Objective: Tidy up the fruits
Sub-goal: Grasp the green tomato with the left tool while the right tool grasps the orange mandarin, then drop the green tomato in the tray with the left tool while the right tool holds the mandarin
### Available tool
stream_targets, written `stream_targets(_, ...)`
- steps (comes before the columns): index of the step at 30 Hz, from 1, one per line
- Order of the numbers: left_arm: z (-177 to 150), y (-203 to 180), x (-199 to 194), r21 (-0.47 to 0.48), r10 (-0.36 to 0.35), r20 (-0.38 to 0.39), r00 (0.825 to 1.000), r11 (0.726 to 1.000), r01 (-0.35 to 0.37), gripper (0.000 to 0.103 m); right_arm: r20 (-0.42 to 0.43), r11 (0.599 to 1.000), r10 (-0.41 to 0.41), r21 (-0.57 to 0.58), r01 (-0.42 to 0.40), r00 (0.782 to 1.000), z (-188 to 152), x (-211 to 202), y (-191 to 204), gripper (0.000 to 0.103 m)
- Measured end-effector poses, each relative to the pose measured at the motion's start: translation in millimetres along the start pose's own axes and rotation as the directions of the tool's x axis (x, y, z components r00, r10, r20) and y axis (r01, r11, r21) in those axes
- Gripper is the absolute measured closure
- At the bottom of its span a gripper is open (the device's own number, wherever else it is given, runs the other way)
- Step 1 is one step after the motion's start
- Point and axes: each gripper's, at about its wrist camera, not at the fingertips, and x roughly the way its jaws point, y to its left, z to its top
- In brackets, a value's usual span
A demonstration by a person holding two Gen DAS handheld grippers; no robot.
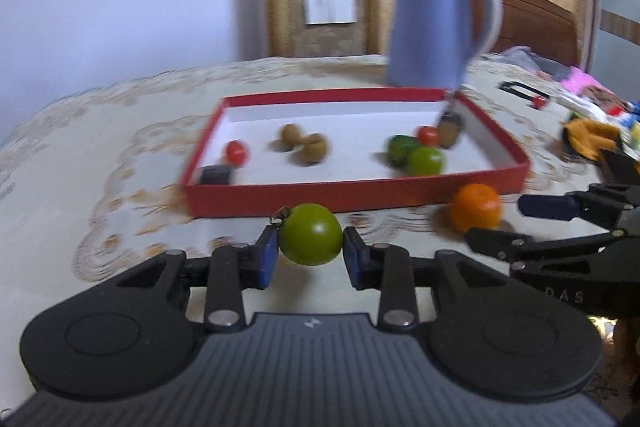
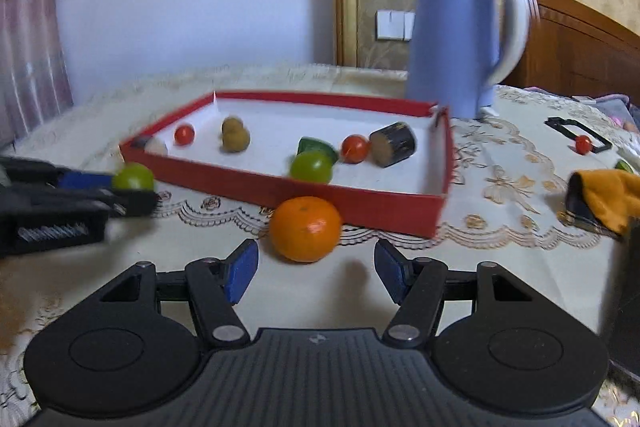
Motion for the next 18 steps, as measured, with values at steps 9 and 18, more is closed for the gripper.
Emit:
stream_targets(9,-3,32,2,-0.065,0.105,-0.028,0.994,0.992,-0.107,0.071,-0.051,0.999,-0.005,-0.053,0.002,0.999,12,29,15,0.039)
stream_targets(18,-3,31,5,-0.067,0.139,-0.041,0.99,0.988,-0.141,0.071,-0.046,0.999,-0.013,-0.048,0.01,0.999,12,25,10,0.059)
